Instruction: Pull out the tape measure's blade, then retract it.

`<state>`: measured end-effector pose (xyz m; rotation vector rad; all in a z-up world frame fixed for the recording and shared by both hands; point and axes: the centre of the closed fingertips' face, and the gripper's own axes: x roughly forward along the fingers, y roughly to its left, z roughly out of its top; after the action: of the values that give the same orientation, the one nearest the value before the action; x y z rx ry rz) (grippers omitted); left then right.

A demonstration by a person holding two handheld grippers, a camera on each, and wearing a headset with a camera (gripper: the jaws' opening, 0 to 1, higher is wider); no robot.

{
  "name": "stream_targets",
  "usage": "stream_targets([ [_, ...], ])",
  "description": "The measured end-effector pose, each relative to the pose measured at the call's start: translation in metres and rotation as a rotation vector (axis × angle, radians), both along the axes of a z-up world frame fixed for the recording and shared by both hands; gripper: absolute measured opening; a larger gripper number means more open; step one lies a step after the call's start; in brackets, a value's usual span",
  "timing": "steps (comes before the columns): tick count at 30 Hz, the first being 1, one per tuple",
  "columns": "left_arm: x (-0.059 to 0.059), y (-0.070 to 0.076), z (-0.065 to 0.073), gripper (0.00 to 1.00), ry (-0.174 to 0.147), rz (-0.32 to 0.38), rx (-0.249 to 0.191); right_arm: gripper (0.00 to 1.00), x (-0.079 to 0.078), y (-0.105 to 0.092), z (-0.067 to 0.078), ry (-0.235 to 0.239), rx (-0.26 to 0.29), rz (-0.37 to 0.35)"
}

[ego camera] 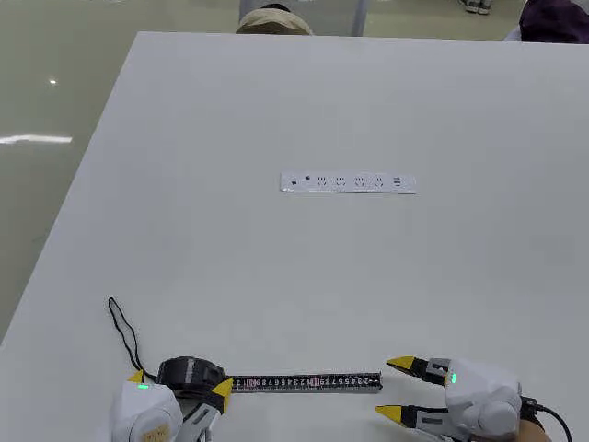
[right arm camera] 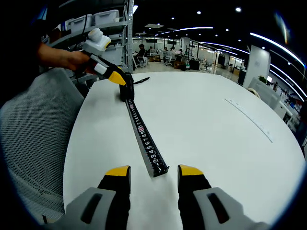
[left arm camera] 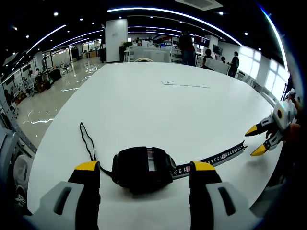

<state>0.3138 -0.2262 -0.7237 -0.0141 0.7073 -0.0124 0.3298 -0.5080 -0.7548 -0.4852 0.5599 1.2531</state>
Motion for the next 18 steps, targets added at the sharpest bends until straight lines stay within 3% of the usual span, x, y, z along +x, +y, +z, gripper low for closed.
stream_targets([
  [6, 0.000, 0.004, -0.003, 0.74, 0.002, 0.013, 0.010, 0.32, 0.001, 0.000, -0.011, 0.005, -0.027, 0.075],
  [18, 0.001, 0.004, -0.011, 0.72, 0.019, 0.030, -0.003, 0.24, 0.011, 0.005, -0.018, 0.020, -0.036, 0.172],
])
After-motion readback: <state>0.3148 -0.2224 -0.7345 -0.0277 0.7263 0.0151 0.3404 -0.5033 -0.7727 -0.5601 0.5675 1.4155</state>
